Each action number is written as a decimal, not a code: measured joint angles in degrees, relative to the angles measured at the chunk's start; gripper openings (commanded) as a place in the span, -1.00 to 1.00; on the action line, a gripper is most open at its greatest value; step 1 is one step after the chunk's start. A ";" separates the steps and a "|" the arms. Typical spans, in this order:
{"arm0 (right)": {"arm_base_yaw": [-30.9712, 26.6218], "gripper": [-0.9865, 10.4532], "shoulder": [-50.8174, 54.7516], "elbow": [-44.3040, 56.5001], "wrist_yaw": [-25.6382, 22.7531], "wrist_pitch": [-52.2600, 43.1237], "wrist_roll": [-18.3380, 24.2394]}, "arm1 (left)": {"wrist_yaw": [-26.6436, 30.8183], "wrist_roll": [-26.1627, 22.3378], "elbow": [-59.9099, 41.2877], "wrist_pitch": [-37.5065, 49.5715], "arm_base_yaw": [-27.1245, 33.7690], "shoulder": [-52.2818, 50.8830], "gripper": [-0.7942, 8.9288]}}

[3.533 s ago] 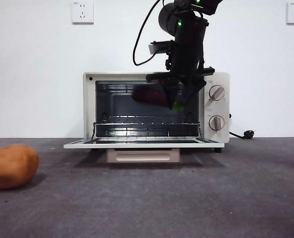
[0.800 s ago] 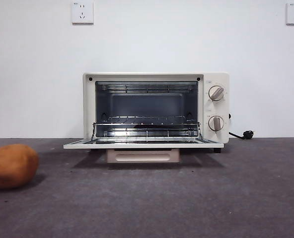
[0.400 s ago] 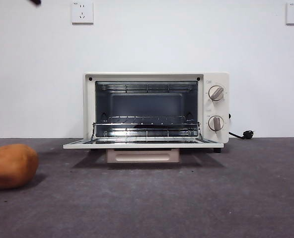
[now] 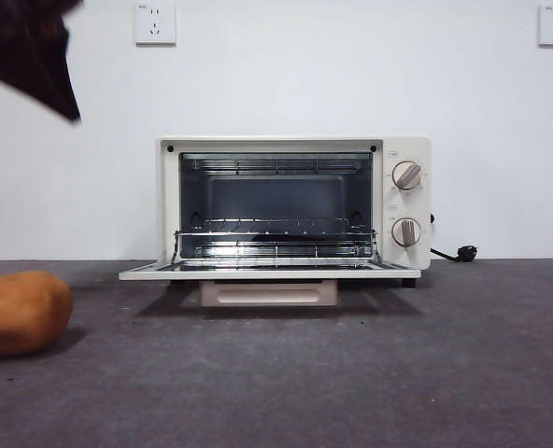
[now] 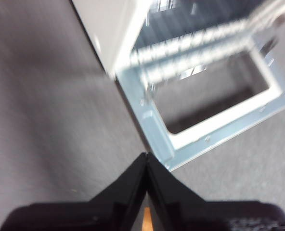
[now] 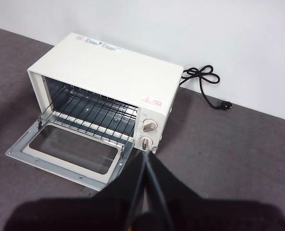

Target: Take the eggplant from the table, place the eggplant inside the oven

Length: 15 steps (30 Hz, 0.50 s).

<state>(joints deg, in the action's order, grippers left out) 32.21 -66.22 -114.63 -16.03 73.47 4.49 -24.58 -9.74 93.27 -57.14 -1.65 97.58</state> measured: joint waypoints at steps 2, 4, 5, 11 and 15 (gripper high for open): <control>0.00 -0.84 0.22 0.00 -0.02 0.42 0.00 | -1.16 0.13 -2.14 1.51 -0.02 2.29 -0.85; 0.00 -0.84 0.42 0.00 -0.02 0.92 0.00 | -2.12 0.26 -4.33 3.41 -0.02 4.28 -0.85; 0.00 -0.84 0.48 0.00 -0.02 1.29 0.00 | -2.23 0.28 -5.57 4.68 -0.02 5.16 -0.85; 0.00 -0.84 0.68 0.00 -0.02 2.21 0.00 | -4.96 0.35 -12.81 12.37 0.15 7.78 -0.85; 0.00 -0.84 0.72 0.00 -0.02 2.58 0.00 | -8.52 0.81 -17.94 19.12 0.63 8.15 -0.85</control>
<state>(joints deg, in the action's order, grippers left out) 32.21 -65.49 -114.63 -16.05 76.05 4.49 -33.10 -8.93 75.33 -38.02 -1.02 105.73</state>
